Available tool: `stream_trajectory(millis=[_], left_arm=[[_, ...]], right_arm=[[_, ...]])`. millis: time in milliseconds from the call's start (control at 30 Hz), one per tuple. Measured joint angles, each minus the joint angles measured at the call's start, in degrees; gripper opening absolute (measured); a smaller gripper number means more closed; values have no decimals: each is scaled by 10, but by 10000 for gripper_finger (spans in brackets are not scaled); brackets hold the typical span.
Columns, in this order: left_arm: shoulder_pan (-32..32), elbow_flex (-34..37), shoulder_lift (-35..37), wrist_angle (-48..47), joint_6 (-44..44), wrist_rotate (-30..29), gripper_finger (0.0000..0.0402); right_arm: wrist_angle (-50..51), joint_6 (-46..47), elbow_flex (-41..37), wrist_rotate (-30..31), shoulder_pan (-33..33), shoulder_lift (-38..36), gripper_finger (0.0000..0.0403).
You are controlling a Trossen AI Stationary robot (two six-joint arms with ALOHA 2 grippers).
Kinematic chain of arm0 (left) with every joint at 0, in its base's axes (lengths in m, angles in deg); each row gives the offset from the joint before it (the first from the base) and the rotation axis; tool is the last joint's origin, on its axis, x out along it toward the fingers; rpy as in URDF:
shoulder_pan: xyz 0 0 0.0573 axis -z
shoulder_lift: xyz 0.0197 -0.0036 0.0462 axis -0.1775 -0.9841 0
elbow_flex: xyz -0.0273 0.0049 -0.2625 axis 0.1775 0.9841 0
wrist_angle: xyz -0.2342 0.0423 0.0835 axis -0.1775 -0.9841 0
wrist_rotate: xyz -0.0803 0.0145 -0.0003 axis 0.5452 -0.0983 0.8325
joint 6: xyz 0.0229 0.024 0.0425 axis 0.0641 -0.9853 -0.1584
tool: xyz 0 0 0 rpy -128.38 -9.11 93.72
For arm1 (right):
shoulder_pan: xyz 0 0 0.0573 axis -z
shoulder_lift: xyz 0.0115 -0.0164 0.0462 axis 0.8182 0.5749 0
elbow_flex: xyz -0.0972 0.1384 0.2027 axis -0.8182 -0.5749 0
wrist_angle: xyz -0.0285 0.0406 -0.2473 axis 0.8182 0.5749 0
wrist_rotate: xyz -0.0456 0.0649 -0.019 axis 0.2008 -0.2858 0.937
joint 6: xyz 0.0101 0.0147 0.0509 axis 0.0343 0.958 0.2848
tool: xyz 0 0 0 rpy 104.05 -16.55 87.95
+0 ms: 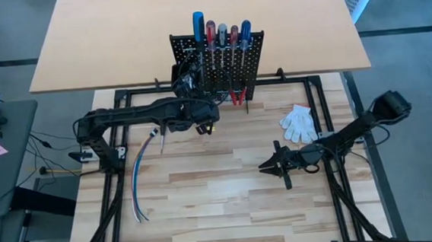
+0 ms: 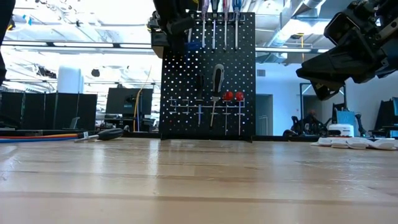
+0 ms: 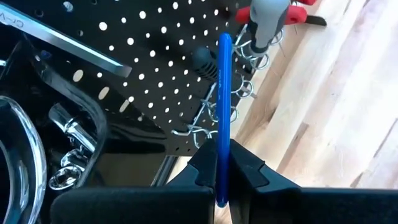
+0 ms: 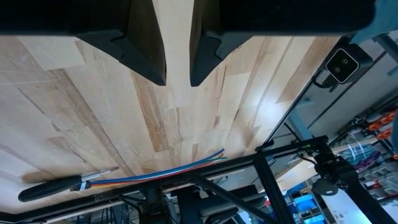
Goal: Hang tools onto peg board
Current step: Hang the blue pick tool on the black pegboard
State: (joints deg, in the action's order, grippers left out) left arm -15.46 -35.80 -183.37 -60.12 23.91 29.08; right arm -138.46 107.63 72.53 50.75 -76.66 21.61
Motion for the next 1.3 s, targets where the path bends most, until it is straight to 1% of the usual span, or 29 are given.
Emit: stream_trajectory(millis=[200,400,1300], left_arm=[[-4,15,1,4,2,5,4],[-4,15,2,5,-1,15,4],[7,16,0,-3,14,23,4]], right_arm=[[0,0,0,0,0,0,79],[0,0,0,0,0,0,79],[0,0,0,0,0,0,79]])
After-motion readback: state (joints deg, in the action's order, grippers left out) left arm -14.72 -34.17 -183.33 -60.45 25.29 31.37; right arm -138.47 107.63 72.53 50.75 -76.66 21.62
